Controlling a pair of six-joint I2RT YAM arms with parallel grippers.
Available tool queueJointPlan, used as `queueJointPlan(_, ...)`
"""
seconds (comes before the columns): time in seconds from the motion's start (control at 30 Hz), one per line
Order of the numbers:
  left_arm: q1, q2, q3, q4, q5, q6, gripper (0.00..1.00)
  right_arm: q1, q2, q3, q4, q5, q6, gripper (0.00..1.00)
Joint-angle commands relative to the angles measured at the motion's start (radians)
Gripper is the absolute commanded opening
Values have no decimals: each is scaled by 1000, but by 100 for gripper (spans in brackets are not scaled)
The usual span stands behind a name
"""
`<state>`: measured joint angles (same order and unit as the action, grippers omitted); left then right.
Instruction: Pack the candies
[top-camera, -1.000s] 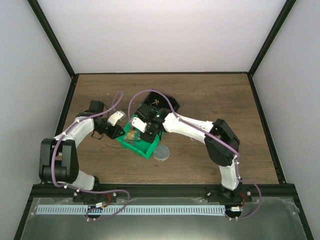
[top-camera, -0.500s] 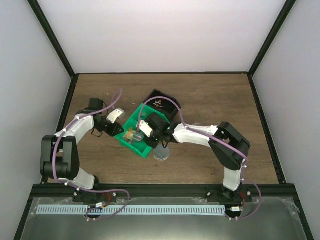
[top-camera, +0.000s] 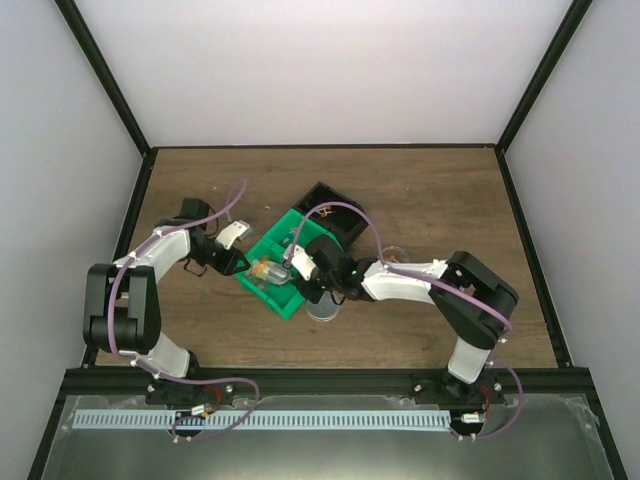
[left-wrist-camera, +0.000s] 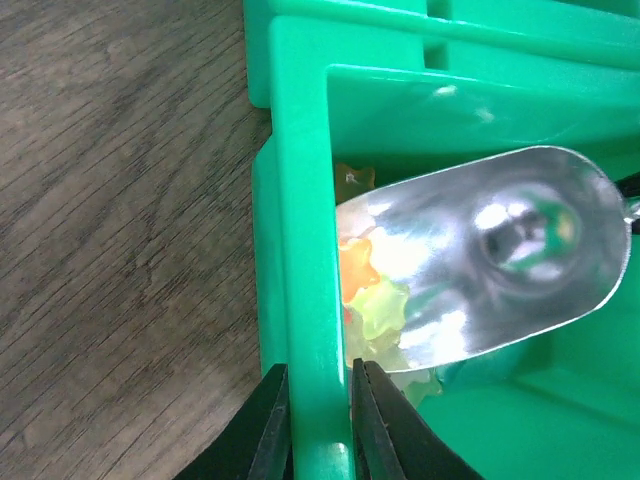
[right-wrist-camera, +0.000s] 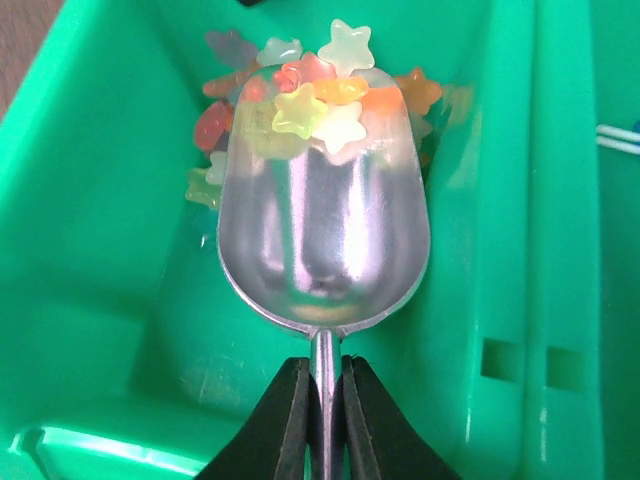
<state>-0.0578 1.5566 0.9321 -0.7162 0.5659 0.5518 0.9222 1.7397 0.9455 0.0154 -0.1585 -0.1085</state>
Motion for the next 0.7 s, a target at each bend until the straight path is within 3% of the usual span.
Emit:
queueJointPlan(0.0,3,22,1,-46,0,16,18,-17,-49,-11,132,27,26,1)
queueJointPlan(0.47,16,54,64,-93,-5,21,23,-34,-118,-127,171,-20,1,1)
queueJointPlan(0.67,17,54,93,-130,17,48,26,-38,-132,-215,285,-37,-24,1)
